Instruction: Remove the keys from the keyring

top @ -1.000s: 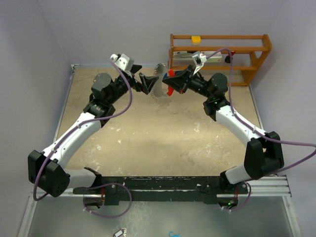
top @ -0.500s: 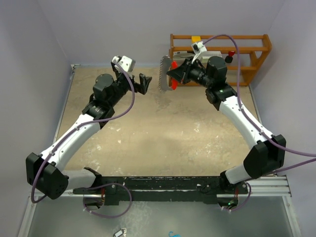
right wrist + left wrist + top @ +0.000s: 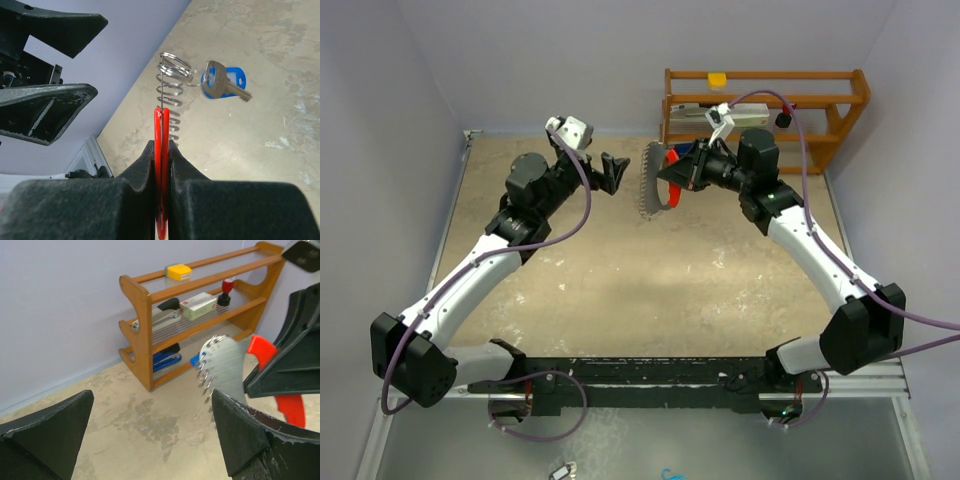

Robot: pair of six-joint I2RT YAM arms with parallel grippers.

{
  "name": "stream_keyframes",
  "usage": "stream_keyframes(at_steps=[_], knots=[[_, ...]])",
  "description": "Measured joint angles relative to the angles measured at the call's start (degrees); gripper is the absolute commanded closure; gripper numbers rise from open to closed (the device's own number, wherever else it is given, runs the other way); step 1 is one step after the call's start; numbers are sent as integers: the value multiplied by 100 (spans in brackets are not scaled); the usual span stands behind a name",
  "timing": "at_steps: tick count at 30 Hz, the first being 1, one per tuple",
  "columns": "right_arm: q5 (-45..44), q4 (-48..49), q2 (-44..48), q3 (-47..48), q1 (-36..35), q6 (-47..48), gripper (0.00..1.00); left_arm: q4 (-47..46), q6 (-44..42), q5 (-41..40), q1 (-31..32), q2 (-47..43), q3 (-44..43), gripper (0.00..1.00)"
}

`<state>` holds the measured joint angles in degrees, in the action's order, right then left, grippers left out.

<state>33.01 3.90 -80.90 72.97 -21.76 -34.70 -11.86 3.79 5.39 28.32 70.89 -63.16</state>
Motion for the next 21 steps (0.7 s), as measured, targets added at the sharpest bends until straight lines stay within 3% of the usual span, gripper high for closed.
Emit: stream_keyframes(at_steps=[10,15,17,21], knots=[[448,1360,63,-514,0,-531,100,-431,597,706,76,-11,28,2],[621,1915,63,-514,0,-693,100,-789,951,1211,94,35,31,10],[717,2186,63,-514,0,-743,100,-1029,1178,1585,103,177,31,18],[876,2621,61,-518,0,-911,100,-1147,1386,1897,103,339,31,21]])
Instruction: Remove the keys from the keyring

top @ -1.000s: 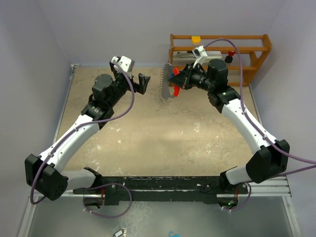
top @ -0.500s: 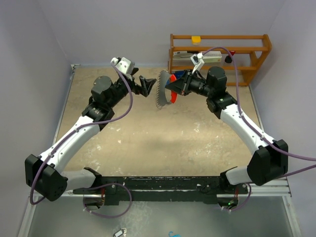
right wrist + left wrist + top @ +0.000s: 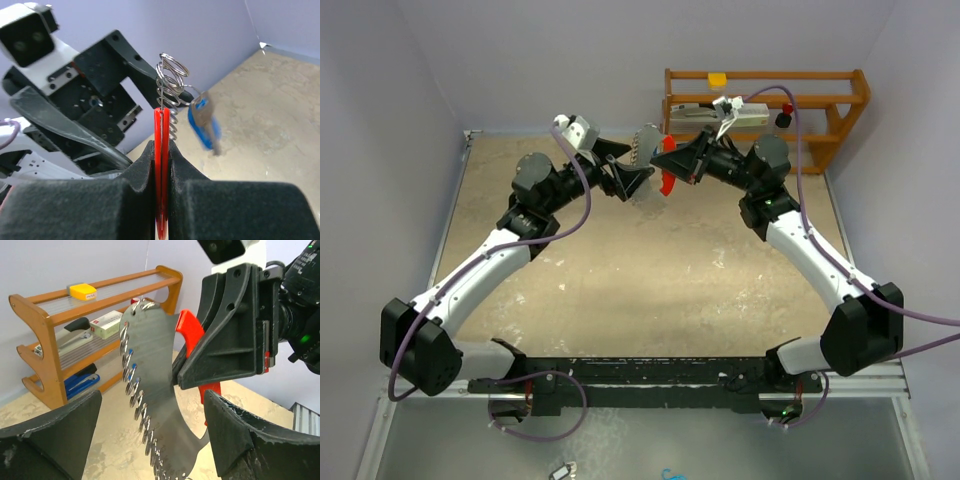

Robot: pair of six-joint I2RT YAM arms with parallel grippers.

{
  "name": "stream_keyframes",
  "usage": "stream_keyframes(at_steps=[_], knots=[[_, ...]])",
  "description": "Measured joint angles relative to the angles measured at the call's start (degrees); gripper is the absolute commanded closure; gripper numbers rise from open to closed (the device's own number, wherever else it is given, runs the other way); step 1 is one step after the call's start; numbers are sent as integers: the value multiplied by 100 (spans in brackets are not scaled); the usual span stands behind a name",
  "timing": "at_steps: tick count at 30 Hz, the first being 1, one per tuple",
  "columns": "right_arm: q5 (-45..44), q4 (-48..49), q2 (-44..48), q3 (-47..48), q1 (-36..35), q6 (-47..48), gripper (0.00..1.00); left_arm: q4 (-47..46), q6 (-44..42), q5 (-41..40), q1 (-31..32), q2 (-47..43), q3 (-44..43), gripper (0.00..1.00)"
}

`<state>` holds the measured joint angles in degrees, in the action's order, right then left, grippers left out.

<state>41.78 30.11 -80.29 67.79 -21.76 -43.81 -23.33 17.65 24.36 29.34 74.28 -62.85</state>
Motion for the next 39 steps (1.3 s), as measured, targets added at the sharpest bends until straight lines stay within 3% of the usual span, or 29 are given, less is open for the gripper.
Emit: stream_keyframes(at_steps=[4,6,8,10,12,21,24,27,28,39], knots=[[170,494,-17,0,-4,-240,100,0,35,57,0,24,0,22],[247,660,-33,0,-4,-323,100,11,28,44,0,24,0,29],[286,726,-33,-2,-7,-374,100,31,15,22,0,24,0,42],[289,787,-33,-4,-9,-400,100,26,7,9,0,24,0,65],[256,802,-35,-24,-22,-396,100,4,44,109,42,22,0,74],[289,1062,-85,-66,-35,-396,100,-186,284,424,37,24,0,88],[291,1078,-85,-66,-37,-356,100,-262,326,507,31,63,-2,79],[291,1049,-85,-66,-35,-251,100,-326,387,603,17,138,-11,100],[289,1023,-85,-66,-35,-190,100,-280,380,614,7,153,-33,100],[-409,-352,664,-256,-105,1569,55,1589,-697,533,87,28,-717,100]])
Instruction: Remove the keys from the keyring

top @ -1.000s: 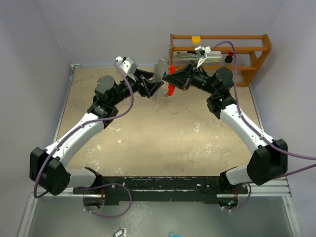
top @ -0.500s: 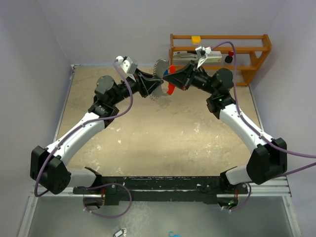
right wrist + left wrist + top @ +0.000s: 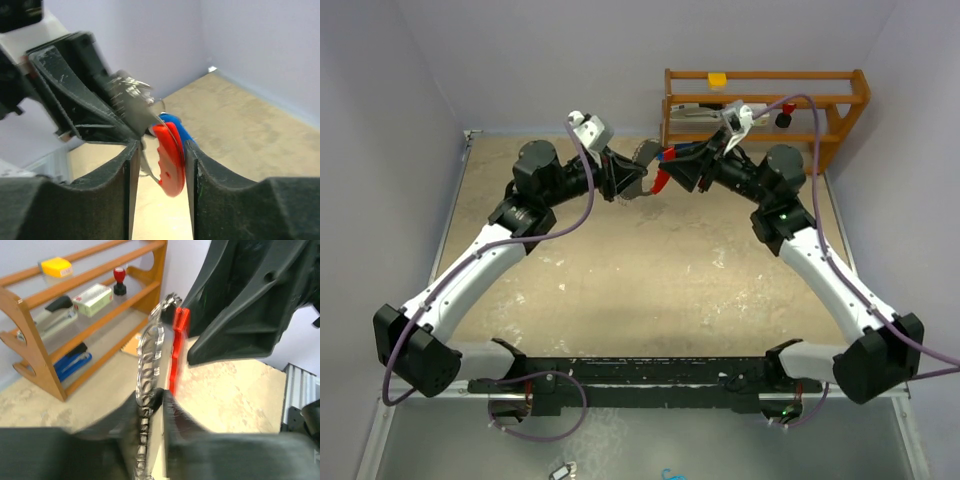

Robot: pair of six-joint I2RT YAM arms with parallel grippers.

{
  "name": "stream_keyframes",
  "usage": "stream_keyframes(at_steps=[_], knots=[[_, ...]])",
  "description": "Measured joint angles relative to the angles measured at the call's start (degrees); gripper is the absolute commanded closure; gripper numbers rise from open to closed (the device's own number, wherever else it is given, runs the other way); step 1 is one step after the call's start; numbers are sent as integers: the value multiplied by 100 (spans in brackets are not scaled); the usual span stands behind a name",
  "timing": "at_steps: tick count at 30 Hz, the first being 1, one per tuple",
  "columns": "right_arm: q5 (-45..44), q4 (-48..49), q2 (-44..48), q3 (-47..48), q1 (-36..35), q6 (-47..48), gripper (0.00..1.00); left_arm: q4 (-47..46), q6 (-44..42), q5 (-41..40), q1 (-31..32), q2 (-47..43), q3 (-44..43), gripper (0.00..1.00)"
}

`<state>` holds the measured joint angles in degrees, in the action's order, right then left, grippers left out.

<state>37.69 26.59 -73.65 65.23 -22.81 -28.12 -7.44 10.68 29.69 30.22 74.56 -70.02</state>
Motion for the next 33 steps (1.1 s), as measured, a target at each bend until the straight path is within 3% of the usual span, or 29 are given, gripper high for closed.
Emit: stream_keyframes(at_steps=[3,9,18,25,33], knots=[[-354,-291,374,-4,11,527,49,289,-168,9,13,-118,-26,100],[-828,-452,1016,-153,22,1097,48,411,-258,81,24,-267,-26,100],[-1248,-844,706,-160,22,1550,52,444,-190,520,7,-385,-138,100],[-1751,-1386,616,-90,26,2138,51,-245,531,1585,13,-205,-437,100],[-1550,-1510,798,-127,33,2260,48,-1318,1777,1921,-105,476,-522,100]])
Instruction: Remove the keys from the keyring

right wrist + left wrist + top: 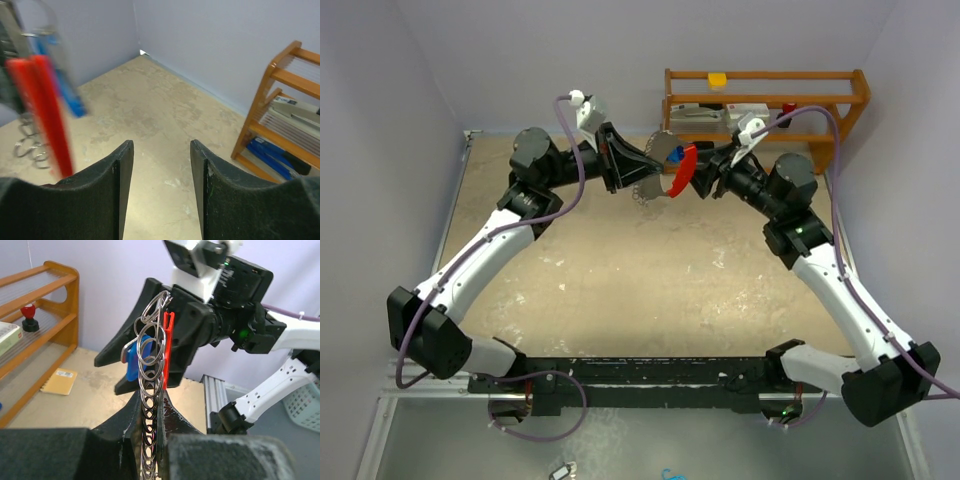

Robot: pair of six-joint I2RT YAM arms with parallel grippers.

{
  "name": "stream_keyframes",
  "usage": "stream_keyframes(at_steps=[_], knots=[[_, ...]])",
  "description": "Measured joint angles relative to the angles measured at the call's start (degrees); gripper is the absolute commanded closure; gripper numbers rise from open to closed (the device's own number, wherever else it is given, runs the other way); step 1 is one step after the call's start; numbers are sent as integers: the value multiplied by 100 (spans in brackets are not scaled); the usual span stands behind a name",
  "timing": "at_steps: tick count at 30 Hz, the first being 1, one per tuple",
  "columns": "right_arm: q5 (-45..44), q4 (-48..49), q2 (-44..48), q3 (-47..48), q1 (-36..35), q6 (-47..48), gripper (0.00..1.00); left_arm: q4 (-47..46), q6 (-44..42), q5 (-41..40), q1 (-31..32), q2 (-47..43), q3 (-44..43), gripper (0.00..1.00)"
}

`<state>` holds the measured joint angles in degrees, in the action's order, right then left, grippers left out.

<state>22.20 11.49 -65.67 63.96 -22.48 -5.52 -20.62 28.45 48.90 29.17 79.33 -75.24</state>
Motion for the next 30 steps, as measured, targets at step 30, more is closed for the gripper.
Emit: stream_keyframes(at_steps=[30], knots=[[-885,595,254,-271,31,435,45,-4903,5665,-876,-518,1801,-118,100]])
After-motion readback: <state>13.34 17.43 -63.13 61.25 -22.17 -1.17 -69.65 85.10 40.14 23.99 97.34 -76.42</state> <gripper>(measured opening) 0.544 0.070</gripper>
